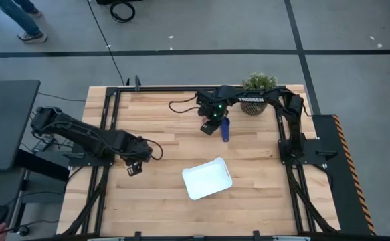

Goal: Nest measuring cups in basket
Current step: Put the nested measuring cups into the white bin, then adjust the nested measuring cups

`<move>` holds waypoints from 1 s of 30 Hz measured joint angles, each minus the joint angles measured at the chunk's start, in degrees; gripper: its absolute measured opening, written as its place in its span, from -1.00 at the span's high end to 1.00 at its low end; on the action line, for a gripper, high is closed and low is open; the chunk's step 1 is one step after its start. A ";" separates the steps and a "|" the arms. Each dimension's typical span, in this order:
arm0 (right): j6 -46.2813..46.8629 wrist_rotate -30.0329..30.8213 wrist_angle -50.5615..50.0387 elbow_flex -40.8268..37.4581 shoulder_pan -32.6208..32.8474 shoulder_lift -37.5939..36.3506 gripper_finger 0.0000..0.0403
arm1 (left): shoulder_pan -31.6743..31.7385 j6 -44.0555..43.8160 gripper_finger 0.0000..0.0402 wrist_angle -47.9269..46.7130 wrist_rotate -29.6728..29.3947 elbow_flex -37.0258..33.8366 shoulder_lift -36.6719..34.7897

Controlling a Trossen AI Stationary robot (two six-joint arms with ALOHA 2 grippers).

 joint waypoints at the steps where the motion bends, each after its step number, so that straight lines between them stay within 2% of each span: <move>1: -0.54 -0.79 -0.78 0.02 0.03 -0.02 0.93 | 0.10 0.06 0.77 -0.25 -0.24 0.41 -0.55; 7: -3.80 -1.35 -7.21 0.02 0.87 -1.84 0.97 | 1.35 -0.08 0.97 -1.51 -2.93 4.09 -6.56; 12: -4.65 3.49 -9.14 0.02 1.66 -6.78 0.98 | 3.09 -0.48 0.96 -1.26 -9.67 8.28 -12.51; 18: -2.04 12.10 -9.70 0.09 1.80 -14.26 0.95 | 5.71 -0.48 0.97 1.70 -16.21 11.82 -17.05; 23: 0.12 20.64 -10.16 0.09 1.50 -14.96 0.84 | 7.65 -0.48 0.97 2.07 -16.76 13.54 -17.60; 27: -1.31 21.36 -10.00 0.08 0.30 -12.34 0.67 | 8.19 -0.50 0.97 2.28 -16.75 13.69 -17.63; 30: -6.79 21.43 -8.57 0.07 -0.14 -10.35 0.52 | 8.24 -0.48 0.96 2.28 -16.76 13.69 -17.63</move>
